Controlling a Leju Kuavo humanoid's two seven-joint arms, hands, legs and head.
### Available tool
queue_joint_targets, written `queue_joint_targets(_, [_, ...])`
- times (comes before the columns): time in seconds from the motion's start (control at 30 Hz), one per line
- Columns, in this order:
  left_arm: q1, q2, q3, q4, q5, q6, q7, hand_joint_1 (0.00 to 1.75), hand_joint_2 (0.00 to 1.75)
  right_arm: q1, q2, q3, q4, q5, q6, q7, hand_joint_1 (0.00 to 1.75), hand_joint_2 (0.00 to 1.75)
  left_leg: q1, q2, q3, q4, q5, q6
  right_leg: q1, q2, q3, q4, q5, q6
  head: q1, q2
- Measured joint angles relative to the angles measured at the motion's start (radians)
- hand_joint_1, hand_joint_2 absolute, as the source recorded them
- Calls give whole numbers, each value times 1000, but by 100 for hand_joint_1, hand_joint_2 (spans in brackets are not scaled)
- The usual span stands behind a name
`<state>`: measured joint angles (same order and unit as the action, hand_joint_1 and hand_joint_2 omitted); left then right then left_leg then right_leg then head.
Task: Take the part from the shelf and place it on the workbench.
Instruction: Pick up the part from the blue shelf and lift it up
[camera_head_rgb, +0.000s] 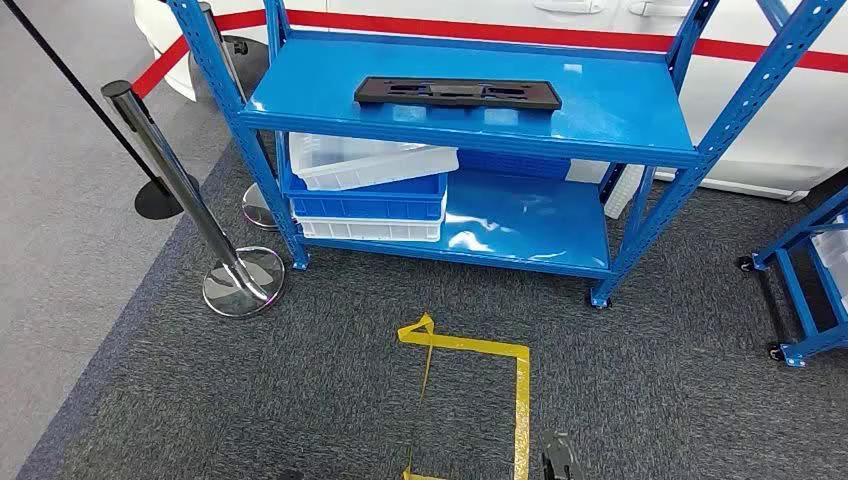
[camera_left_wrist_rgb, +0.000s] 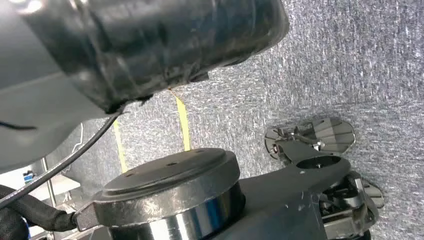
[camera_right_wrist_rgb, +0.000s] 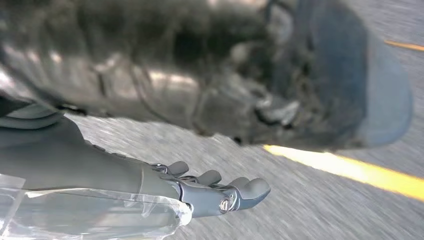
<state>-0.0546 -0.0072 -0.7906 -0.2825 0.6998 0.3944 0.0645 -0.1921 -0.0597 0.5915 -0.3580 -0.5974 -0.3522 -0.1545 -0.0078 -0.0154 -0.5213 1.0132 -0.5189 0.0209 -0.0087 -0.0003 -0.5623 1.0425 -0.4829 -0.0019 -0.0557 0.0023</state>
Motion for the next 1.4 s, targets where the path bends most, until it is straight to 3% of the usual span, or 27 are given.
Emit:
queue_joint_targets(0.07, [-3, 1, -12, 3, 9, 3, -1, 0, 0, -13, -9, 0, -13, -5, -14, -17, 0, 0, 0, 0, 0, 0, 0, 0, 0, 0, 0, 0, 0, 0, 0, 0])
queue_joint_targets(0.13, [-8, 2, -35, 8, 27, 7, -4, 0, 87, -37, -27, 0, -40, -11, -41, -46, 0, 0, 0, 0, 0, 0, 0, 0, 0, 0, 0, 0, 0, 0, 0, 0])
queue_joint_targets(0.2, [-12, 3, -57, 12, 42, 10, -5, 0, 175, -56, -41, 0, -72, -12, -65, -71, 0, 87, 0, 0, 0, 0, 0, 0, 0, 0, 0, 0, 0, 0, 0, 0])
queue_joint_targets(0.23, [-14, 3, -67, 15, 48, 12, -6, 0, 175, -64, -48, -2, -92, -11, -78, -84, 0, 131, 0, 0, 0, 0, 0, 0, 0, 0, 0, 0, 0, 0, 0, 0])
queue_joint_targets(0.27, [-16, 4, -79, 17, 55, 14, -8, 0, 131, -70, -55, -4, -116, -7, -90, -96, 0, 175, 0, 0, 0, 0, 0, 0, 0, 0, 0, 0, 0, 0, 0, 0])
queue_joint_targets(0.37, [-21, 5, -110, 24, 72, 19, -12, 0, 0, -88, -72, -16, -197, 15, -122, -125, 0, 175, 0, 0, 1, 0, 0, 0, 1, 0, 0, 0, 0, 0, 0, 0])
queue_joint_targets(0.77, [-32, 14, -174, 38, 95, 36, -29, 0, 0, -97, -106, -62, -573, 178, -192, -151, 0, 175, -2, 0, 0, 4, 0, 0, -1, 0, 0, 0, 2, 1, 0, 0])
queue_joint_targets(0.9, [-35, 20, -196, 42, 93, 42, -35, 0, 0, -93, -113, -70, -720, 241, -209, -145, 0, 0, -2, 0, -3, 10, -1, 3, -1, 0, 0, -1, 4, 4, 0, 0])
queue_joint_targets(1.03, [-38, 25, -221, 46, 88, 49, -44, 0, 0, -83, -122, -76, -879, 305, -227, -133, 0, 0, 0, 1, -2, 1, 6, 14, -1, 0, 1, -7, 8, 14, 0, 0])
queue_joint_targets(1.1, [-40, 26, -236, 46, 84, 55, -51, 0, 0, -79, -130, -82, -962, 338, -237, -126, 0, 0, 8, 4, 8, -21, 18, 23, 0, 1, -9, 17, -9, 21, 2, 0])
queue_joint_targets(1.2, [-43, 27, -251, 47, 78, 65, -60, 0, 0, -69, -136, -85, -1066, 388, -251, -115, 0, 0, 12, 8, 15, -34, 24, 30, -6, 2, -95, 184, -85, 31, 6, 0])
queue_joint_targets(1.23, [-44, 27, -255, 47, 76, 67, -63, 0, 0, -63, -137, -85, -1096, 405, -256, -109, 0, 0, 13, 7, 16, -33, 23, 30, -11, 1, -125, 236, -96, 36, 6, 0])
queue_joint_targets(1.27, [-44, 27, -259, 47, 75, 70, -67, 0, 0, -56, -139, -85, -1127, 423, -262, -103, 0, 0, 15, 6, 17, -32, 20, 28, -15, 1, -141, 256, -87, 40, 6, 0])
queue_joint_targets(1.3, [-44, 27, -264, 47, 73, 73, -71, 0, 0, -50, -142, -85, -1162, 442, -268, -96, 0, 0, 18, 5, 20, -30, 16, 24, -20, 1, -139, 237, -59, 45, 6, 0])
queue_joint_targets(1.37, [-44, 30, -272, 48, 70, 80, -79, 0, 0, -45, -145, -85, -1232, 482, -279, -84, 0, 0, 27, 3, 24, -19, 1, 8, -29, 2, -94, 121, 17, 58, 7, 0])
queue_joint_targets(1.4, [-46, 33, -276, 49, 68, 82, -83, 0, 0, -43, -146, -85, -1266, 501, -284, -78, 0, 0, 28, 2, 23, -9, -8, -2, -30, 4, -71, 66, 38, 59, 9, 0])
